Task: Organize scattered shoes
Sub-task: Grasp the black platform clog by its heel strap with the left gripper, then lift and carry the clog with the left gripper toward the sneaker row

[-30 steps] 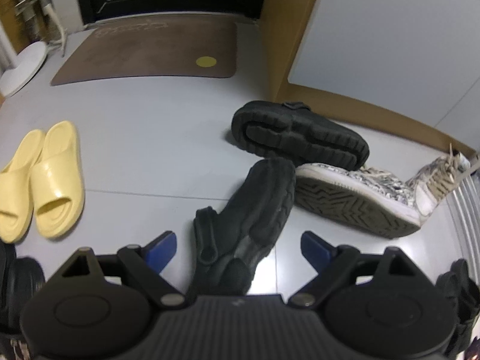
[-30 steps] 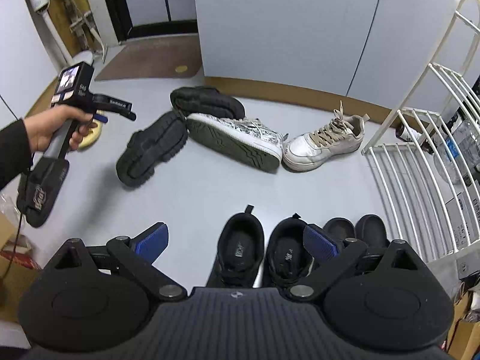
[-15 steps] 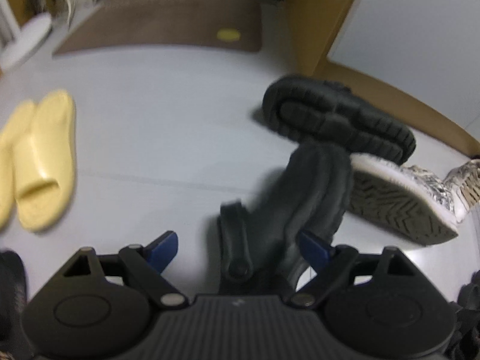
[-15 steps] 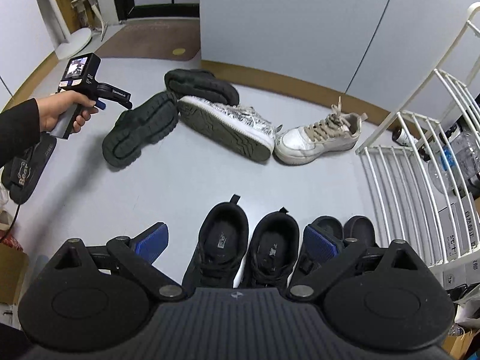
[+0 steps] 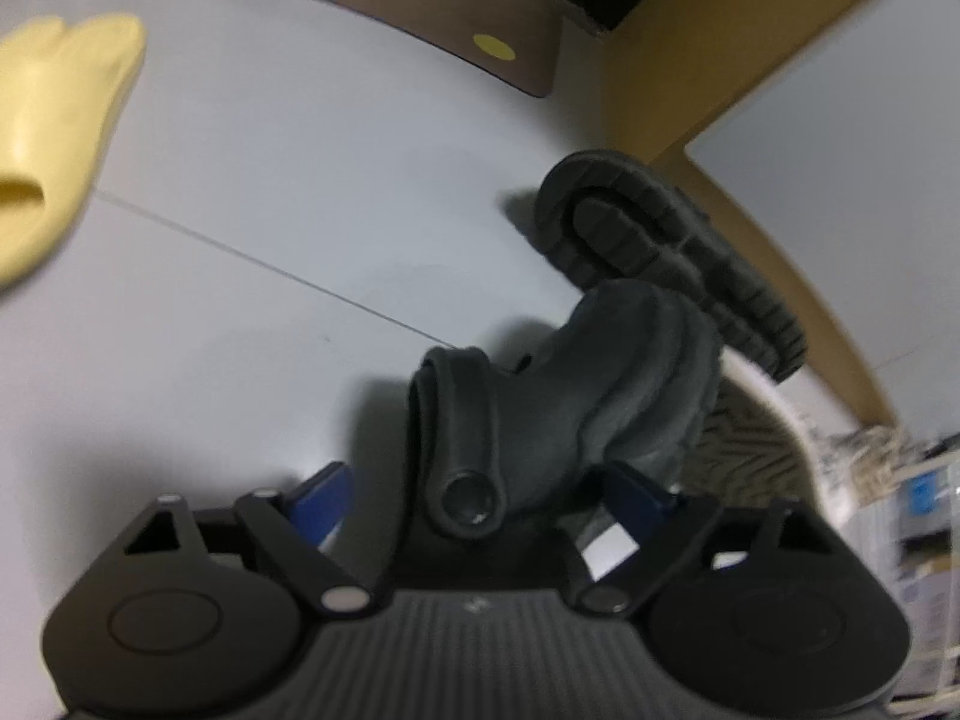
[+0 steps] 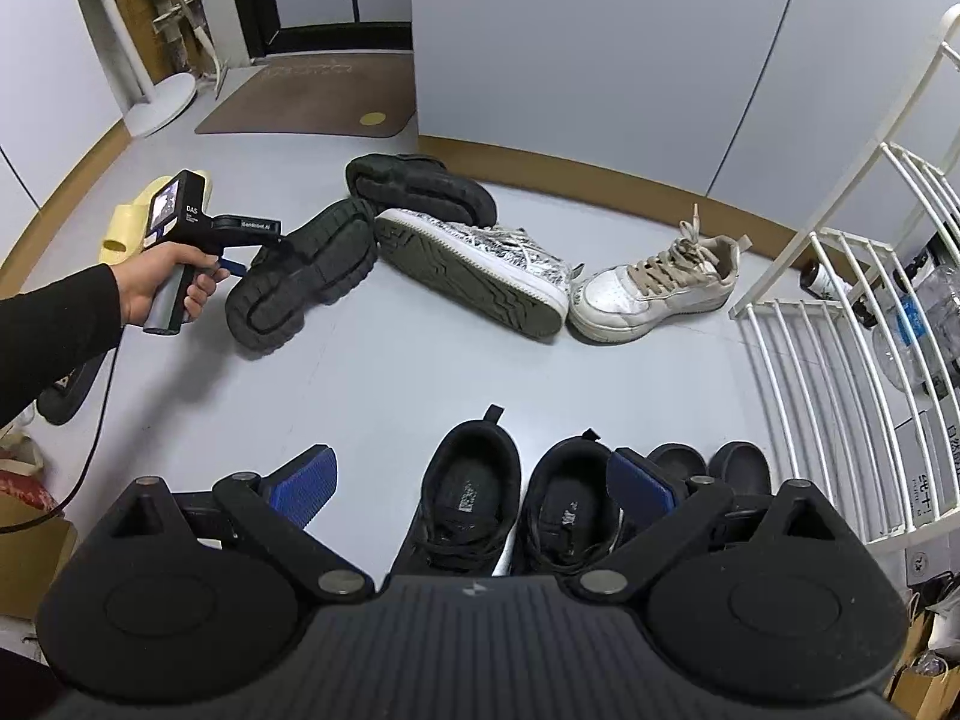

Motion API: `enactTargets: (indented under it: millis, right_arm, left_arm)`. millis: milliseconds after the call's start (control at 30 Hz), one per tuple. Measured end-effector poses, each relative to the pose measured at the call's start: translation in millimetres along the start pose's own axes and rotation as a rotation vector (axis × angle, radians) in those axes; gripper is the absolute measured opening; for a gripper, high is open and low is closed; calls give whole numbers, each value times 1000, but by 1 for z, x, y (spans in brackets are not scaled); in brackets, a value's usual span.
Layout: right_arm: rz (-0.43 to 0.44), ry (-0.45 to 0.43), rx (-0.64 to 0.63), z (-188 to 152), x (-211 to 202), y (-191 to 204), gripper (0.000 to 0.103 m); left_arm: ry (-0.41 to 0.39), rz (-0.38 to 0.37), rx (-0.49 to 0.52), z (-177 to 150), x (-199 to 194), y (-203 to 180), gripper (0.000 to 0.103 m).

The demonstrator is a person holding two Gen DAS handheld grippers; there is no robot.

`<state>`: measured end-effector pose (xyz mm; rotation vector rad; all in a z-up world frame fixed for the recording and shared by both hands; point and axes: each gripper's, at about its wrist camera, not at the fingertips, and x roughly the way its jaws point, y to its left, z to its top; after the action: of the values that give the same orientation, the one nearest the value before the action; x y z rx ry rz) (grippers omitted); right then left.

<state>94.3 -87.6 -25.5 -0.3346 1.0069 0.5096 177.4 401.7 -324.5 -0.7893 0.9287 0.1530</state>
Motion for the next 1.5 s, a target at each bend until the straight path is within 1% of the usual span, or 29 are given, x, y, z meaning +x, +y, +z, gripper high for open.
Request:
enactTargets:
  millis: [33,100,167,233,267,300,333,533,667,700,800,933,1067,1300,1500]
  right_arm:
    - [-1,1,-4,0,0,0,99]
    - [-3,2,-12,-1,0,1,99]
    - [-3,2,-13,-1,0,0,99]
    - [-5,3,-13,-1,0,0,99]
    - [-6,3,-14,-1,0,0,99]
    - [-6,3,-15,-1,0,0,99]
    - [-6,3,-16,-1,0,0,99]
    - [14,20,-16,-1,5,6,99]
    - [20,35,-37,-2,7,13,99]
    - [19,36,-41,-2,7,14,99]
    - [18,35,-38,-3,6,12,99]
    - [16,33,-32,-3,5,11,99]
    - [15,39,-36,-6,4,10,99]
    - [12,44,-35,-6,6,8,99]
    - [7,54,-40,-7,7,9,99]
  left_arm:
    - [2,-20,-8,1,-1,1,66]
    - [8,-55,-20,2,-2,3,65]
    - [17,-54,16,2,-2,-2,63]
    - [6,-66,30,1,-6,-5,55]
    - [-3,-86,29,2,-10,-5,47]
    - [-13,-106,29,2,-14,-6,33]
    - [-18,-122,33,2,-18,-6,30]
    - [20,-118,139,-7,-23,-24,25]
    - [39,-150,203,-22,-32,-37,12]
    - [45,-150,212,-25,-34,-39,11]
    - [58,-129,239,-38,-37,-42,10]
    - [74,-129,269,-55,-43,-39,10]
    - [102,-137,301,-75,-50,-38,10]
    - [173,-162,364,-111,-57,-44,10]
    - [196,-184,383,-126,-63,-46,10]
